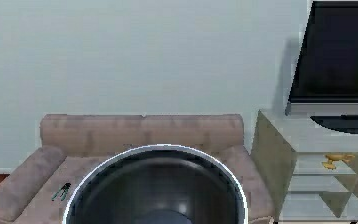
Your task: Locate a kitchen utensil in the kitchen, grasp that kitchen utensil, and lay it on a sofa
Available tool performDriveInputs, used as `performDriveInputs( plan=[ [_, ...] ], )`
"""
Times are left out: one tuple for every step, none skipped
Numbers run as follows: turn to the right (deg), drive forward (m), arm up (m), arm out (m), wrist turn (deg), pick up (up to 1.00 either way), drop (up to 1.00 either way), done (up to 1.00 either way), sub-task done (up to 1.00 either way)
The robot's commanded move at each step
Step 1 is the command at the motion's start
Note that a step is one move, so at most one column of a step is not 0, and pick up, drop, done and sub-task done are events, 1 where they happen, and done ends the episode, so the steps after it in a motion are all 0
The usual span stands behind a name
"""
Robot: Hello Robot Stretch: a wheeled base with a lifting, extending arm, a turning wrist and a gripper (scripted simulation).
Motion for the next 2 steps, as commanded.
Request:
performDriveInputs(
  plan=[
    [-27.0, 0.00, 0.00, 0.00, 0.0, 0.00, 0.00, 0.00, 0.00],
    [0.0, 0.20, 0.00, 0.00, 0.0, 0.00, 0.00, 0.00, 0.00]
  ],
)
